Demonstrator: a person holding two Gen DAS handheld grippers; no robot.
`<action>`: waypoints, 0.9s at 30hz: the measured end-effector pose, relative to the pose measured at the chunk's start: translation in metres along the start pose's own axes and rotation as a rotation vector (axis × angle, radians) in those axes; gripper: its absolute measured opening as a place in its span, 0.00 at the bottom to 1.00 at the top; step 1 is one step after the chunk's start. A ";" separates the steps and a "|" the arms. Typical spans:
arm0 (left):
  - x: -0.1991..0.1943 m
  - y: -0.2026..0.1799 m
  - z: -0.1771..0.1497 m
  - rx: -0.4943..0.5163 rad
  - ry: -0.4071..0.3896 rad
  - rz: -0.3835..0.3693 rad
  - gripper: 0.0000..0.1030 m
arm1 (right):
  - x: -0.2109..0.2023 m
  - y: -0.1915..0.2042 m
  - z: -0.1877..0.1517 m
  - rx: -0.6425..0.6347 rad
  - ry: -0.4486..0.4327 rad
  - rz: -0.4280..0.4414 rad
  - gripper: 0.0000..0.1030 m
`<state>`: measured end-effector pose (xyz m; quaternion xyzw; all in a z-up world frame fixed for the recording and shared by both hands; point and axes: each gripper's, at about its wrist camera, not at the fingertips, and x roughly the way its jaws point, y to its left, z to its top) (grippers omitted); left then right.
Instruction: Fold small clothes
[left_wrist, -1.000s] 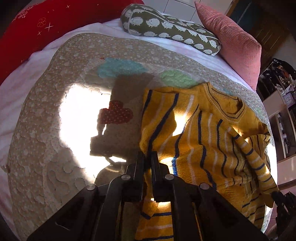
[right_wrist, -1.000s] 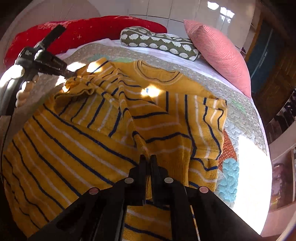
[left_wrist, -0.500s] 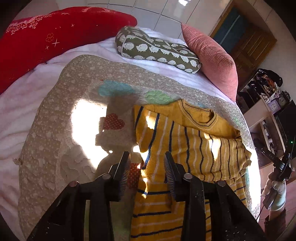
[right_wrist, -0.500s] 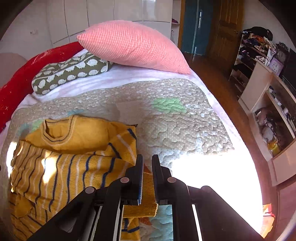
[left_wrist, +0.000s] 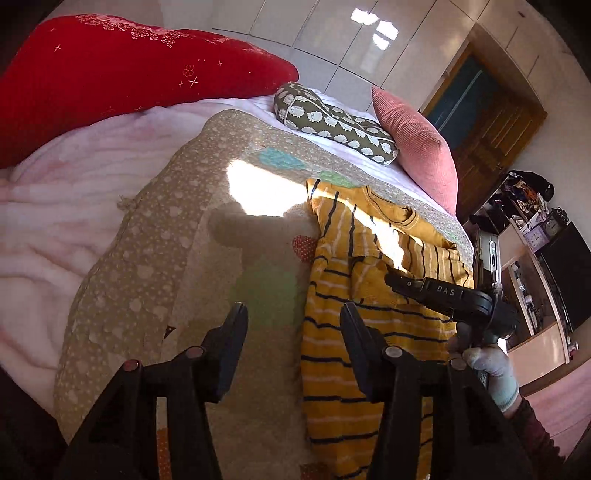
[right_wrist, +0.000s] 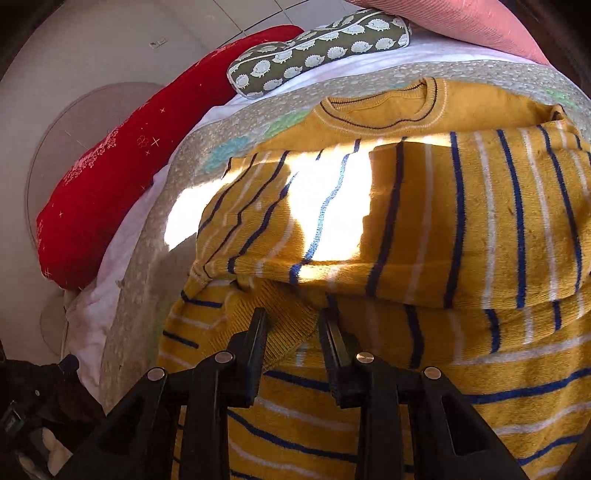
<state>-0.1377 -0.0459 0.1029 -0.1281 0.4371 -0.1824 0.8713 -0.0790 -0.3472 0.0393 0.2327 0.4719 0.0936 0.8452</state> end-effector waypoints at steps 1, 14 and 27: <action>-0.003 0.003 -0.002 -0.003 -0.004 0.004 0.49 | 0.003 0.004 0.001 0.009 -0.007 0.024 0.10; -0.016 0.042 -0.024 -0.065 -0.026 0.064 0.50 | 0.083 0.089 0.005 -0.100 0.116 0.143 0.07; -0.005 0.004 -0.054 0.003 0.067 0.003 0.54 | -0.076 -0.043 -0.020 0.002 -0.130 -0.162 0.31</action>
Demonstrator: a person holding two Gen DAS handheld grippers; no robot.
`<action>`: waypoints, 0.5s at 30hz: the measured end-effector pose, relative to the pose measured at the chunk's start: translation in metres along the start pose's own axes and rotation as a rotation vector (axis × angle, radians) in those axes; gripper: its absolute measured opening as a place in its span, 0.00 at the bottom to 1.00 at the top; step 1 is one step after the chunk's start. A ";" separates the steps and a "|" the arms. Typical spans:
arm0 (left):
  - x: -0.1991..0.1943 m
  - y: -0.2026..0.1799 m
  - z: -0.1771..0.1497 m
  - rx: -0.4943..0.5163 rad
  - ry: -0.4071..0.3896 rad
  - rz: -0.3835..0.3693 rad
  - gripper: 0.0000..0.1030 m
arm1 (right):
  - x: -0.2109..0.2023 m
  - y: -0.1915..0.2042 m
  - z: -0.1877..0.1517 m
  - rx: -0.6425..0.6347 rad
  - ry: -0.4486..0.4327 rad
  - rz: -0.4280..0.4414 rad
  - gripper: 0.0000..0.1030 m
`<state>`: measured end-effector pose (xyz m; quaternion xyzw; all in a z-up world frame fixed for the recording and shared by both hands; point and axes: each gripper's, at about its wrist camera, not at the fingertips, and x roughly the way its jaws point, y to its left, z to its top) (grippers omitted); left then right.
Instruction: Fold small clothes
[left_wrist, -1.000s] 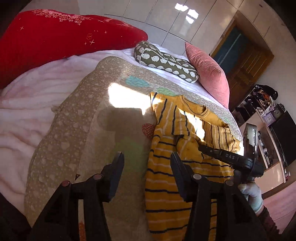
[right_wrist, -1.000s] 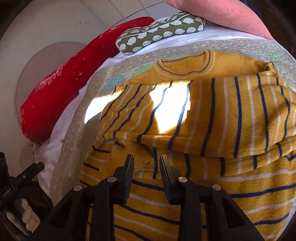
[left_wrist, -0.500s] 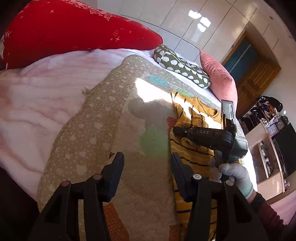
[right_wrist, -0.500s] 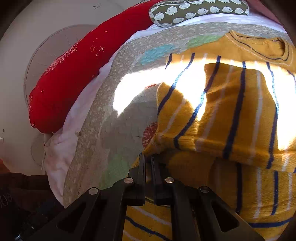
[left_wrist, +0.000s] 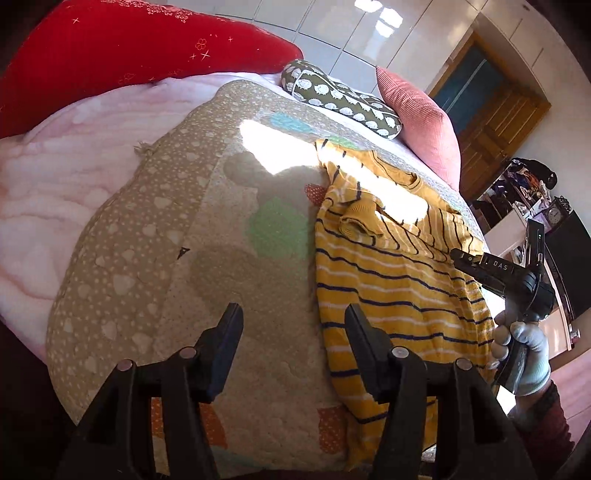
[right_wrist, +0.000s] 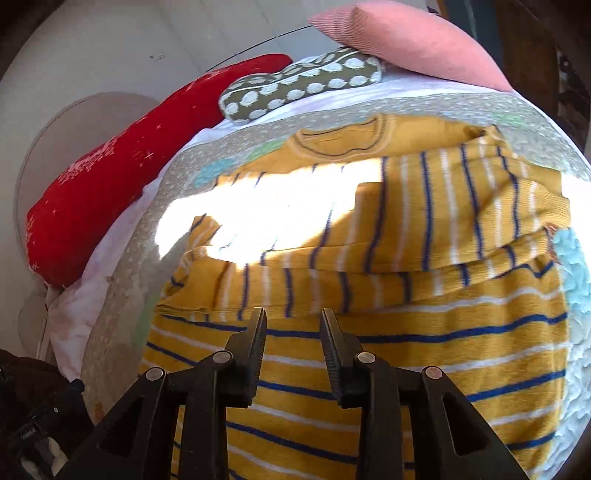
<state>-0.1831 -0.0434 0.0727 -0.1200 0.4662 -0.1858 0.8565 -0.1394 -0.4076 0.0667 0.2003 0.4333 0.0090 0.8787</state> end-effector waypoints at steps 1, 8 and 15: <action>0.002 -0.004 -0.001 0.003 0.007 -0.005 0.55 | -0.009 -0.022 0.000 0.048 -0.019 -0.027 0.31; 0.028 -0.042 0.041 0.061 -0.001 -0.015 0.55 | -0.031 -0.078 0.016 0.169 -0.096 -0.041 0.31; 0.108 -0.065 0.103 -0.017 0.139 -0.166 0.57 | -0.022 -0.092 0.013 0.251 -0.118 0.046 0.31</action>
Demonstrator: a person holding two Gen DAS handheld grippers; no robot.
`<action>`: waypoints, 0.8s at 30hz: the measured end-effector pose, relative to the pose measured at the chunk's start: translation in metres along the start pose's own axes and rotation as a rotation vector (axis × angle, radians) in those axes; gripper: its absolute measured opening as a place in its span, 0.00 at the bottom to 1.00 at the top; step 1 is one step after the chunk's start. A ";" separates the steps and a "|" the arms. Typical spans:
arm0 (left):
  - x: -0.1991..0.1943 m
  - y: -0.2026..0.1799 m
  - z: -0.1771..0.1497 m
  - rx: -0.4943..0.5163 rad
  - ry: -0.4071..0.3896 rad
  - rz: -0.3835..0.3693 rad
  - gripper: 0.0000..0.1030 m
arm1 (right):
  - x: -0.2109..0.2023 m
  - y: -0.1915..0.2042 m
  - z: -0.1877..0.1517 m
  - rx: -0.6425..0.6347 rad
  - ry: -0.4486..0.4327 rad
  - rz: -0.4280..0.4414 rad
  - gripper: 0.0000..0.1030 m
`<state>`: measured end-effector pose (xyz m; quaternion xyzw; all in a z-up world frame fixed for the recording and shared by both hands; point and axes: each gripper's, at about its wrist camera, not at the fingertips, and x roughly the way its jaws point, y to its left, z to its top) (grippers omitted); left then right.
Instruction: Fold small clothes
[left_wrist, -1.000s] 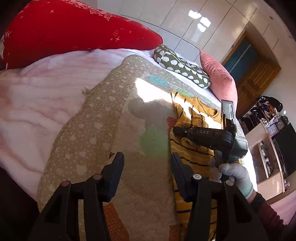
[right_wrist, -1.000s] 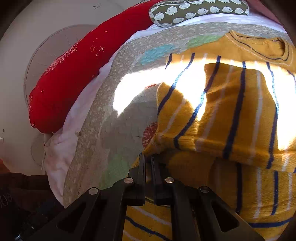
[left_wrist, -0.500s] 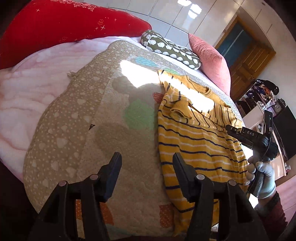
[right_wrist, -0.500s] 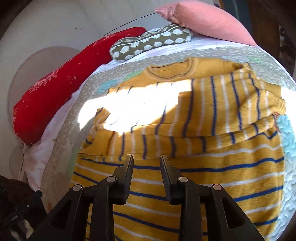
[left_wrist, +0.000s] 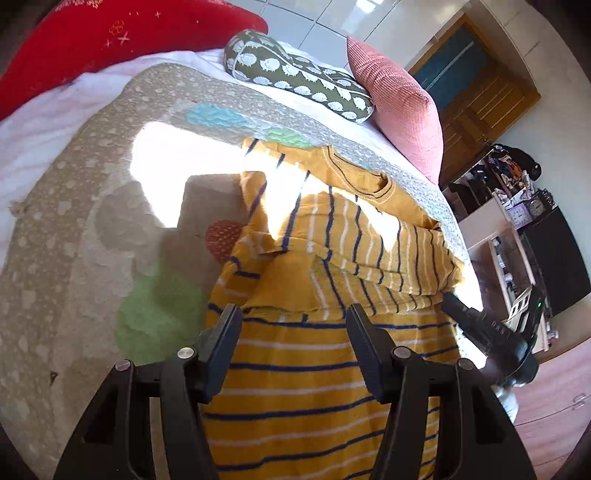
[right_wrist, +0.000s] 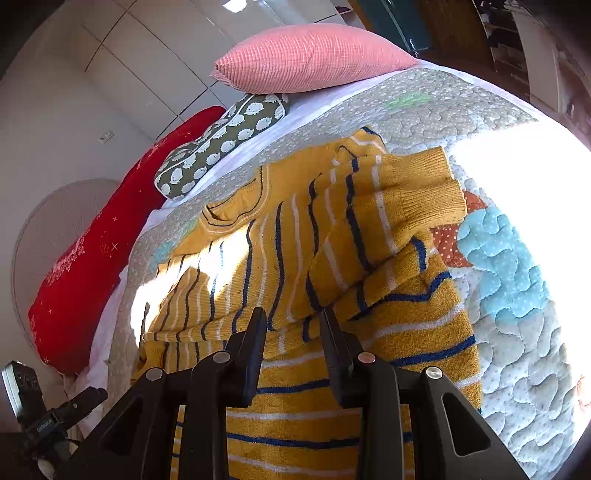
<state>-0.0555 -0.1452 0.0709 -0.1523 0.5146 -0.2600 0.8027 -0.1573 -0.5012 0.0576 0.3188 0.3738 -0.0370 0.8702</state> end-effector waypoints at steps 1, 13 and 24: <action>0.012 -0.002 0.008 -0.024 0.022 -0.049 0.58 | 0.000 -0.001 -0.003 -0.004 0.005 0.007 0.31; 0.098 0.012 0.059 -0.266 0.133 -0.071 0.06 | -0.022 -0.015 -0.004 -0.019 -0.021 0.067 0.34; 0.078 0.030 0.044 -0.184 0.082 0.070 0.08 | -0.011 -0.032 0.024 0.054 -0.057 0.038 0.35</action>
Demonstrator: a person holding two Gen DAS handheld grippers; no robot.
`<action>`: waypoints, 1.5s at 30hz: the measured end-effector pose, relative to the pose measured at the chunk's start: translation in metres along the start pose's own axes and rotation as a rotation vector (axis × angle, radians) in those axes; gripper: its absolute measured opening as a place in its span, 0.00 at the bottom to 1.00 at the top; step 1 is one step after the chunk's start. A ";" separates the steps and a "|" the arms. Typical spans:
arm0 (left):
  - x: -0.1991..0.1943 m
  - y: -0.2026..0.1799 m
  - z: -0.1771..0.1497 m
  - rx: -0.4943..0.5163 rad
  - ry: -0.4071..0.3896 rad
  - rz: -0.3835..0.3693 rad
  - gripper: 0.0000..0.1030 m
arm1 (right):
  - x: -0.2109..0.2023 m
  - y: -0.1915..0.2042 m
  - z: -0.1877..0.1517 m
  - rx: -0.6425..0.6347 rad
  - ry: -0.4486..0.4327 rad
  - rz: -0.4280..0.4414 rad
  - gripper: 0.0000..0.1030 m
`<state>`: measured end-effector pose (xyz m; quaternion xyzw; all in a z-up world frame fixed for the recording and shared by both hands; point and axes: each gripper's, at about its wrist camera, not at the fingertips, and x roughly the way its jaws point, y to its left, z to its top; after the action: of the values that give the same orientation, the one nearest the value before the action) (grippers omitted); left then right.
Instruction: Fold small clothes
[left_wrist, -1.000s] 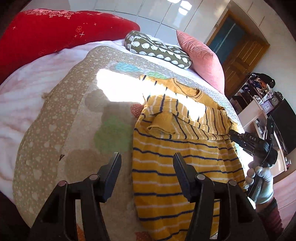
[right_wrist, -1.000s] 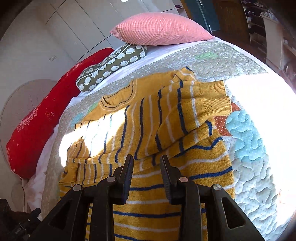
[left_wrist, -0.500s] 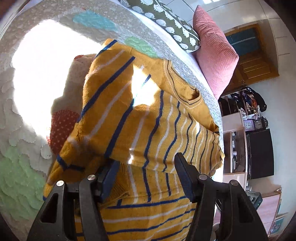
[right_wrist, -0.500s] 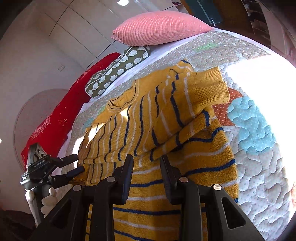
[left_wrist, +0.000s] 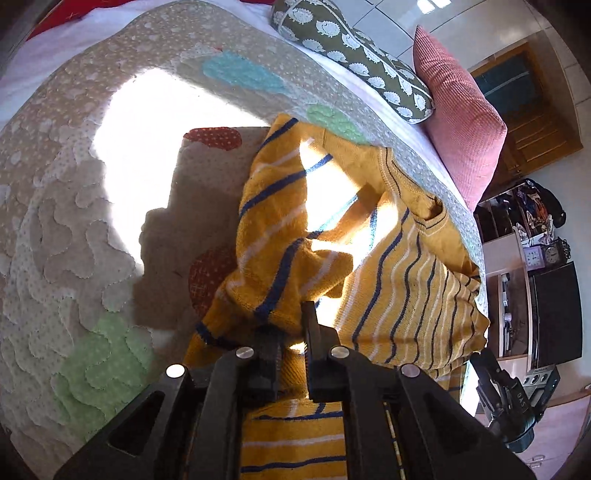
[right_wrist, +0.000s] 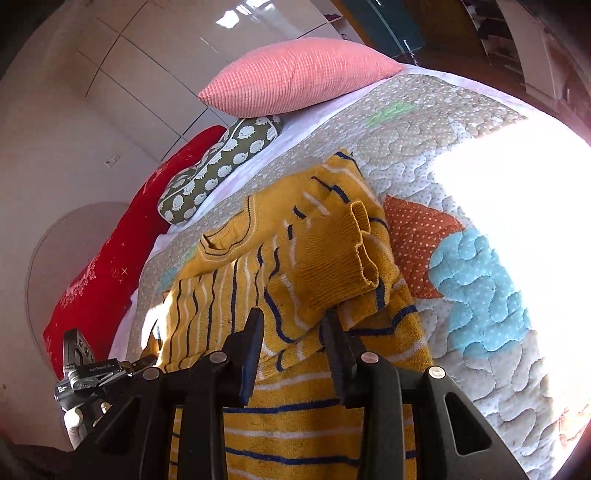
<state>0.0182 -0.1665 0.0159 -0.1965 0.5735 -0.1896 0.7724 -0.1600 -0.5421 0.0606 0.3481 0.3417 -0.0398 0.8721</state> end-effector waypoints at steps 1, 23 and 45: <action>0.002 0.000 -0.002 0.002 -0.004 0.002 0.08 | 0.006 0.001 0.003 0.002 0.001 -0.028 0.36; -0.103 0.025 -0.120 0.190 -0.241 0.140 0.45 | 0.013 0.078 0.010 -0.175 0.049 -0.008 0.31; -0.133 0.078 -0.139 0.189 -0.267 0.084 0.50 | 0.271 0.288 -0.040 -0.672 0.505 -0.017 0.08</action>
<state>-0.1457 -0.0432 0.0467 -0.1222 0.4532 -0.1823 0.8640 0.1126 -0.2534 0.0376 0.0401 0.5414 0.1535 0.8257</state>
